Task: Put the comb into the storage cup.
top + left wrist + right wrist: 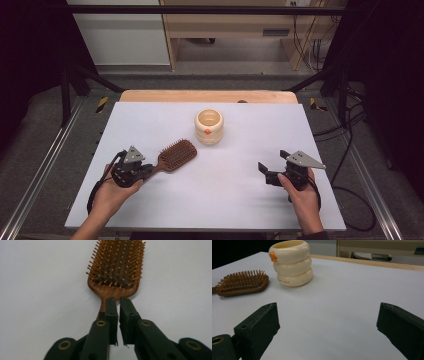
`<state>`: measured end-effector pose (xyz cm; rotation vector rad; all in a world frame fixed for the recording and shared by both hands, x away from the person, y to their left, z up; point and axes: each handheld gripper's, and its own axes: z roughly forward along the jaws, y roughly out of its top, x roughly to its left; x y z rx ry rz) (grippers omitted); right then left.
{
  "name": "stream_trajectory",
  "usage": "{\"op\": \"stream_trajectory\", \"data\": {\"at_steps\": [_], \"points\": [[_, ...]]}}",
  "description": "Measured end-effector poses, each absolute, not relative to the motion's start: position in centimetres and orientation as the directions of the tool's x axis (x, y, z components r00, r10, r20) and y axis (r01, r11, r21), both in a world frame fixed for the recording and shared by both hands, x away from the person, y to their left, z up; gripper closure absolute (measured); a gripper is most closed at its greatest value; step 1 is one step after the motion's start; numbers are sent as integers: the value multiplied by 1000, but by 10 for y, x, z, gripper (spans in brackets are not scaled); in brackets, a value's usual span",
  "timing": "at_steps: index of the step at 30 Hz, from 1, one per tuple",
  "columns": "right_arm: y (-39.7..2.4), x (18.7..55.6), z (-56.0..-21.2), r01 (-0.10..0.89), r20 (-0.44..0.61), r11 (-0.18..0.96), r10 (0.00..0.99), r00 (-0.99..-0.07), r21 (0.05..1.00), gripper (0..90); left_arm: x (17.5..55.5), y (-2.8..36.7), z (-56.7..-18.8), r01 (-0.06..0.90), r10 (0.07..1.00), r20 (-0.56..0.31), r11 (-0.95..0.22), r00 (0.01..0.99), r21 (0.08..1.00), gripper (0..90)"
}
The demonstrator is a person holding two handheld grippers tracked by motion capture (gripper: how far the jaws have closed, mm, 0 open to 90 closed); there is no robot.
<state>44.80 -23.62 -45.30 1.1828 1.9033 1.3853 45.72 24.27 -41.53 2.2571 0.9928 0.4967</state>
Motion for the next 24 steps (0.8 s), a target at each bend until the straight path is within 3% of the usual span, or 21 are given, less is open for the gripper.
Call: {"op": "stream_trajectory", "data": {"at_steps": [1, 3, 4, 5, 9, 14, 24], "points": [[-236, 448, -453, 354, 91, 105, 864, -496, 929, 47, 458, 242, -413, 522, 754, 99, -537, 650, 662, 720], [-236, 448, -453, 354, 91, 105, 864, -496, 929, 46, 461, 241, -408, 514, 747, 118, -554, 654, 655, 681], [-236, 448, -453, 356, 91, 107, 863, -497, 928, 47, 462, 240, -406, 514, 748, 122, -556, 653, 653, 543], [-236, 448, -453, 356, 91, 107, 863, -497, 928, 47, 464, 240, -405, 518, 750, 121, -554, 650, 652, 543], [-236, 448, -454, 358, 93, 106, 863, -496, 928, 47, 469, 239, -404, 530, 757, 113, -548, 643, 647, 333], [-236, 448, -454, 359, 91, 108, 864, -495, 927, 46, 477, 238, -407, 556, 761, 75, -534, 645, 636, 167], [-235, 449, -454, 360, 88, 113, 862, -498, 926, 46, 494, 236, -420, 573, 756, 48, -534, 653, 622, 86]]}}
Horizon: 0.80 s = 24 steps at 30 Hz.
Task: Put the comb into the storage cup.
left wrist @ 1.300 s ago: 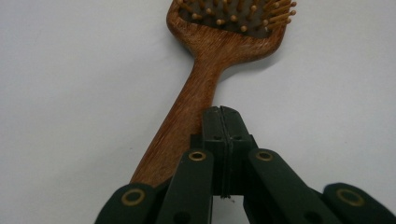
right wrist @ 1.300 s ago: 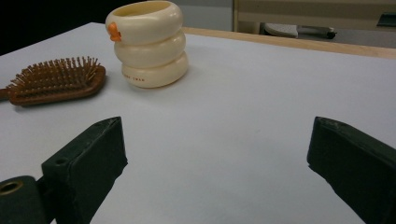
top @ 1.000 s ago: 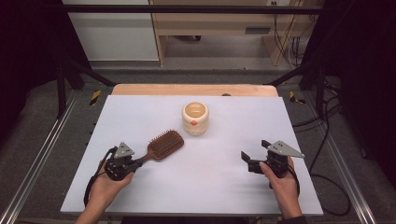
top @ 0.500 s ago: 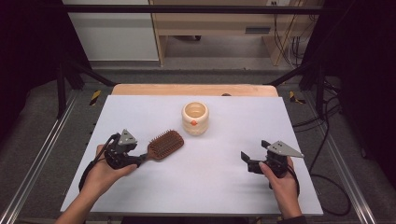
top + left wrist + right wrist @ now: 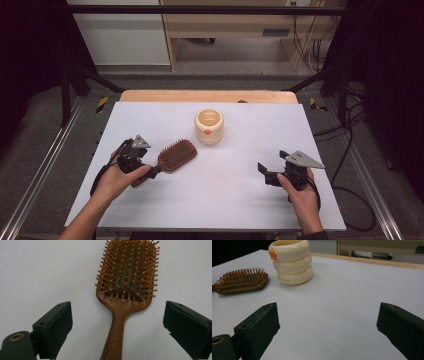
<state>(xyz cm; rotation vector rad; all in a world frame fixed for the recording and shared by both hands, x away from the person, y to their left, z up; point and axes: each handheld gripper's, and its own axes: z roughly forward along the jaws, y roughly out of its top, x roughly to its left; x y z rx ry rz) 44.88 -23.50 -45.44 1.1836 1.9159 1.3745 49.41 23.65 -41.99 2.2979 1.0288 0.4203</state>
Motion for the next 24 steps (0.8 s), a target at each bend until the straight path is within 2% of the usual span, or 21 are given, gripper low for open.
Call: {"op": "stream_trajectory", "data": {"at_steps": [3, 14, 24], "points": [[-235, 449, -454, 360, 87, 114, 863, -498, 926, 47, 497, 236, -424, 572, 754, 54, -541, 654, 616, 58], [-235, 449, -455, 362, 85, 119, 862, -500, 924, 47, 498, 226, -438, 562, 706, 78, -621, 704, 547, 58], [-234, 449, -455, 364, 84, 122, 862, -500, 923, 47, 498, 227, -441, 568, 697, 67, -632, 714, 527, 59]]}}
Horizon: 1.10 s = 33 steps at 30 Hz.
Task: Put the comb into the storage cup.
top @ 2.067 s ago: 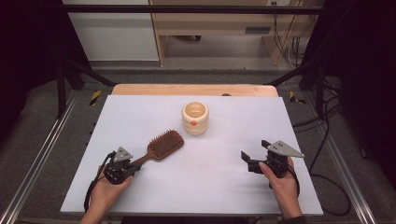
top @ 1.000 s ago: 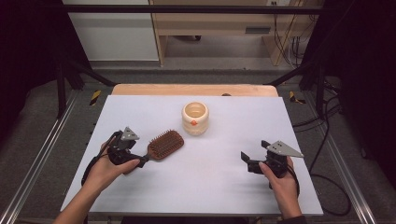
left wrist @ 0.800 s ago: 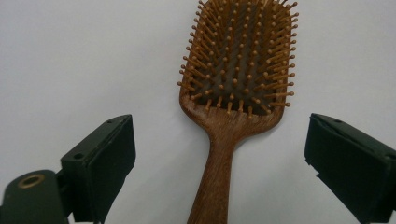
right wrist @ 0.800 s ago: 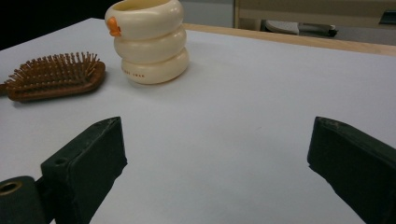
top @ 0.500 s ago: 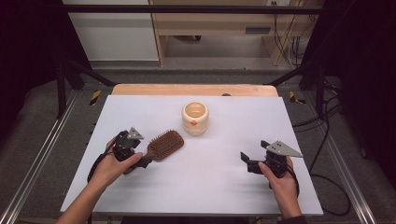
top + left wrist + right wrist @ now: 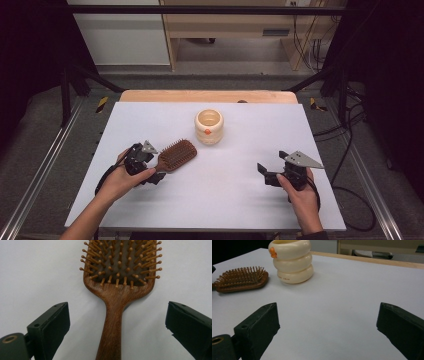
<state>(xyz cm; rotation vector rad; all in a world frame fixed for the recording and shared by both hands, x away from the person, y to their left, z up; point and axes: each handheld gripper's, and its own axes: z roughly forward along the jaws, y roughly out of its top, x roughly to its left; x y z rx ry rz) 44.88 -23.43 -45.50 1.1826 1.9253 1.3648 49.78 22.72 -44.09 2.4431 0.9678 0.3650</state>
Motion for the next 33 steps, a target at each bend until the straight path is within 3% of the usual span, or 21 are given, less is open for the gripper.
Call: {"op": "stream_trajectory", "data": {"at_steps": [12, 33], "points": [[-234, 449, -455, 365, 80, 126, 862, -500, 922, 48, 496, 226, -442, 571, 685, 56, -646, 726, 506, 84], [-234, 449, -456, 369, 82, 128, 860, -503, 921, 48, 501, 229, -435, 575, 674, 27, -649, 738, 499, 401]]}}
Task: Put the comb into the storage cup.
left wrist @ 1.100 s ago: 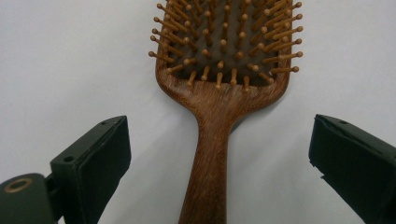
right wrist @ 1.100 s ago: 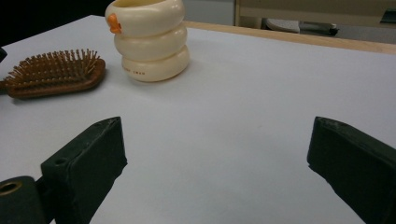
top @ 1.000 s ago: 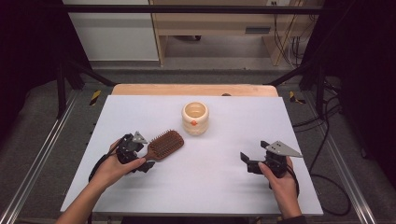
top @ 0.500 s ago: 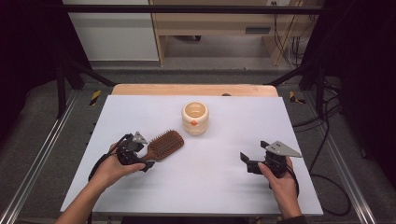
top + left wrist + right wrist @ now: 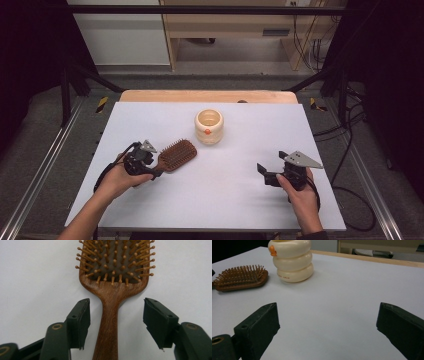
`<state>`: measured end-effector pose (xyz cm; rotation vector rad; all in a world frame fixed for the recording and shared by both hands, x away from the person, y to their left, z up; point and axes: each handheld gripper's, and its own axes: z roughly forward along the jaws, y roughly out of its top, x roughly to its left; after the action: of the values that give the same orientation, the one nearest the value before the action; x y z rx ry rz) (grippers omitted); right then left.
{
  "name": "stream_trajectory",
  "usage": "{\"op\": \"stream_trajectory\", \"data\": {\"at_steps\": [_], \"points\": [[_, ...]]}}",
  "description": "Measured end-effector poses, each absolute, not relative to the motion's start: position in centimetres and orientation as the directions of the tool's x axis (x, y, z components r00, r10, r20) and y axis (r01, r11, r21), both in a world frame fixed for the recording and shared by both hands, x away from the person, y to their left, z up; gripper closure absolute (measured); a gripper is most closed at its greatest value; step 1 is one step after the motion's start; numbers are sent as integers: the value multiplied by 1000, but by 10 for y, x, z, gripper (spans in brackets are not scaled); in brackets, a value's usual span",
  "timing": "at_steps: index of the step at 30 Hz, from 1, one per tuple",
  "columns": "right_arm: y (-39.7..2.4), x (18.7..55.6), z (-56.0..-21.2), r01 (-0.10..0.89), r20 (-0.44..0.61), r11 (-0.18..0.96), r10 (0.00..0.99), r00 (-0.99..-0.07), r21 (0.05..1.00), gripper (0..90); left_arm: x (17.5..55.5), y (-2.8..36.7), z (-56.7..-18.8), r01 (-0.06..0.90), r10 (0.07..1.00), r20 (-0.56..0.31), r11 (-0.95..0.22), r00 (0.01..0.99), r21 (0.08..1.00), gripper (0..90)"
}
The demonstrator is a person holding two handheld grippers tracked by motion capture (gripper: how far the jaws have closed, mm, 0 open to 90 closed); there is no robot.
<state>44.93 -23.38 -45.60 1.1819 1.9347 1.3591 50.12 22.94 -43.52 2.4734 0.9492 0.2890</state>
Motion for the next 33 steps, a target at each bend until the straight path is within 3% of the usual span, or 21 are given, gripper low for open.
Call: {"op": "stream_trajectory", "data": {"at_steps": [33], "points": [[-234, 449, -457, 373, 83, 132, 858, -507, 918, 48, 513, 224, -449, 565, 633, 44, -719, 773, 404, 645]]}}
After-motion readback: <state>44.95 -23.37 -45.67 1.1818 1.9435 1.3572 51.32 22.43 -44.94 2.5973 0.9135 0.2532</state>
